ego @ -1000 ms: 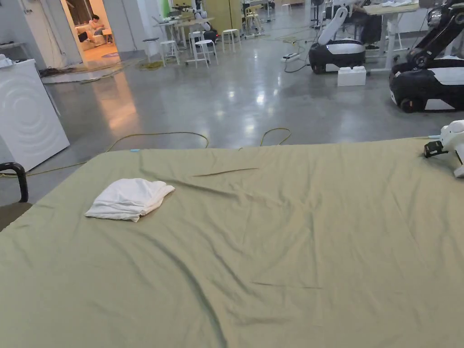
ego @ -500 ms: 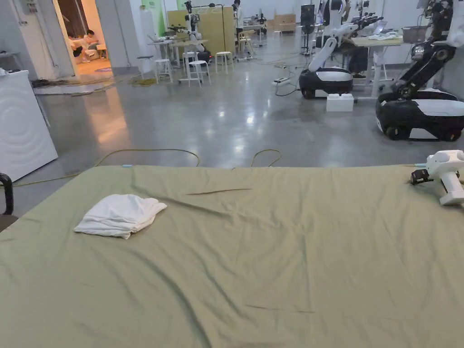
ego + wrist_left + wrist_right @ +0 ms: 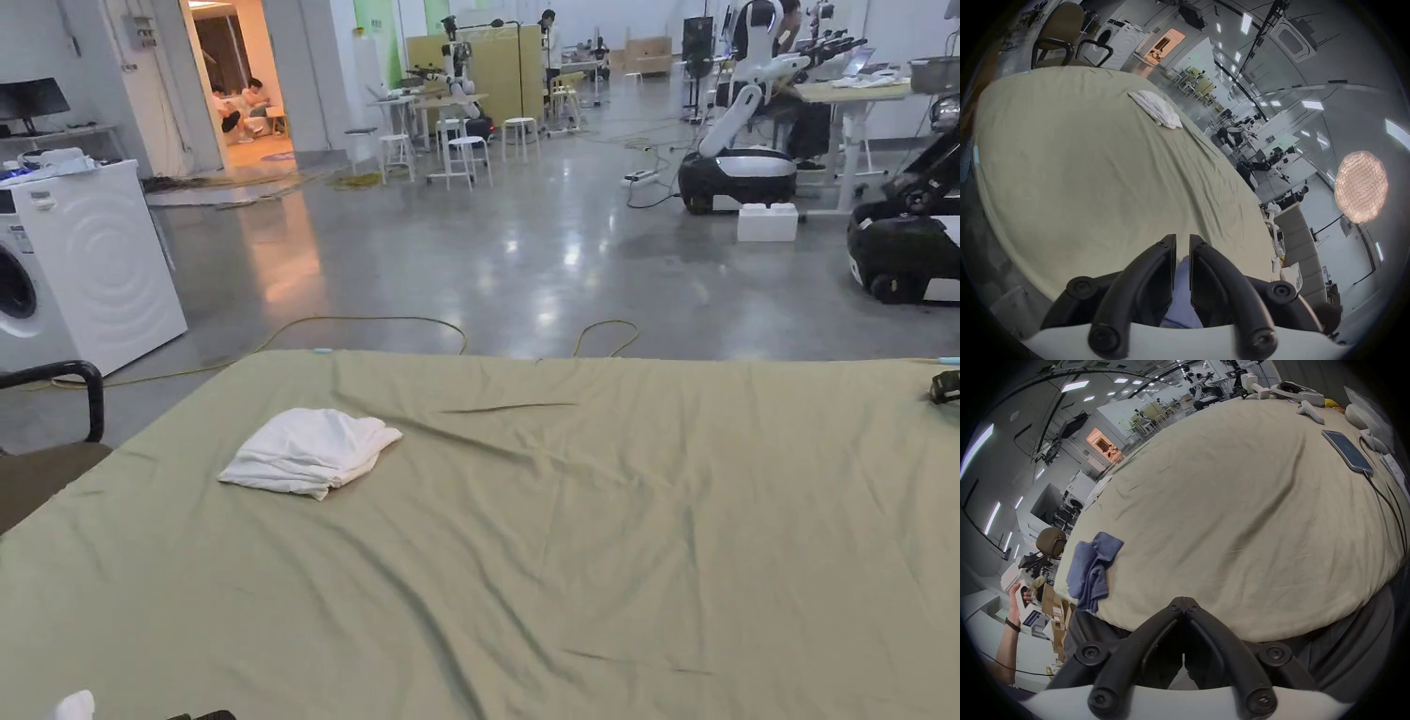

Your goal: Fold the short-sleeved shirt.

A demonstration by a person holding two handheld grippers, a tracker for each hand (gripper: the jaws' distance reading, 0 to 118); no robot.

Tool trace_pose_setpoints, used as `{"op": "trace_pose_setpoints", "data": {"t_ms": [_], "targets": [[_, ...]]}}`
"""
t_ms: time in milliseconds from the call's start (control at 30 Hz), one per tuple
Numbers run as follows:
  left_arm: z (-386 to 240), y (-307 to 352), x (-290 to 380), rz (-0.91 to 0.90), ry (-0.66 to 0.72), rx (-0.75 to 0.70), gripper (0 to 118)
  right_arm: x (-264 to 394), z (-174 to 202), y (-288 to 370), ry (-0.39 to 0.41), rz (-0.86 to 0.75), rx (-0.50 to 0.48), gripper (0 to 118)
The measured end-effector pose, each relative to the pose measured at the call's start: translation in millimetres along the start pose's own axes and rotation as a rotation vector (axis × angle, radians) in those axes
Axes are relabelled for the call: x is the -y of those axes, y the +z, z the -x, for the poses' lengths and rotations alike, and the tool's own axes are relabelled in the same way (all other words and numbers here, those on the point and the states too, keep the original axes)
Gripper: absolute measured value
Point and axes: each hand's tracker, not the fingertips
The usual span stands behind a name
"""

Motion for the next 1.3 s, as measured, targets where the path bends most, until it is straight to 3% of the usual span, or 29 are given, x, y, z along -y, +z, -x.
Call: {"op": "trace_pose_setpoints", "data": {"t_ms": [100,167,267,300,367,400,467,567,733,1000,1033,1067,1100,1167,1200,1233,1300], "targets": [[-16,-24,13,0.077,-0.056,-0.082,15,-1,8,5,0.058,-0.011,-0.005,0],[-21,-33,24,0.12,-0.099,-0.049,19,2,11,11,0.093,-0.024,0.014,0],[-61,-26,64,0.175,-0.175,0.082,62,3,14,21,0.088,-0.064,-0.023,0],[-83,-19,81,0.136,-0.28,0.087,65,1,17,28,0.112,-0.111,-0.027,0],[-130,-3,109,0.059,-0.506,0.047,65,-7,21,42,0.182,-0.196,0.007,0],[-124,3,112,-0.012,-0.607,0.034,65,-13,25,52,0.219,-0.242,0.019,0],[-158,26,124,-0.153,-0.729,0.026,65,-30,37,80,0.303,-0.358,0.034,0],[-207,64,133,-0.345,-0.778,0.064,65,-55,65,132,0.397,-0.555,0.032,0],[-246,103,140,-0.587,-0.827,-0.029,65,-73,93,192,0.496,-0.797,0.098,0],[-261,132,136,-0.701,-0.853,-0.051,65,-74,100,215,0.526,-0.869,0.13,2],[-260,134,136,-0.715,-0.848,-0.056,74,-75,99,214,0.521,-0.871,0.123,17],[-262,135,134,-0.721,-0.844,-0.055,88,-75,100,214,0.517,-0.875,0.117,41],[-261,137,133,-0.722,-0.833,-0.048,93,-75,100,214,0.508,-0.879,0.112,41],[-260,140,131,-0.724,-0.805,-0.028,104,-75,100,213,0.486,-0.903,0.091,62],[-259,141,131,-0.732,-0.8,-0.008,116,-74,100,214,0.486,-0.923,0.064,84],[-257,144,133,-0.751,-0.805,0.019,118,-73,101,216,0.485,-0.937,0.057,91],[-259,147,133,-0.757,-0.806,0.028,118,-75,103,217,0.48,-0.95,0.063,93]]}}
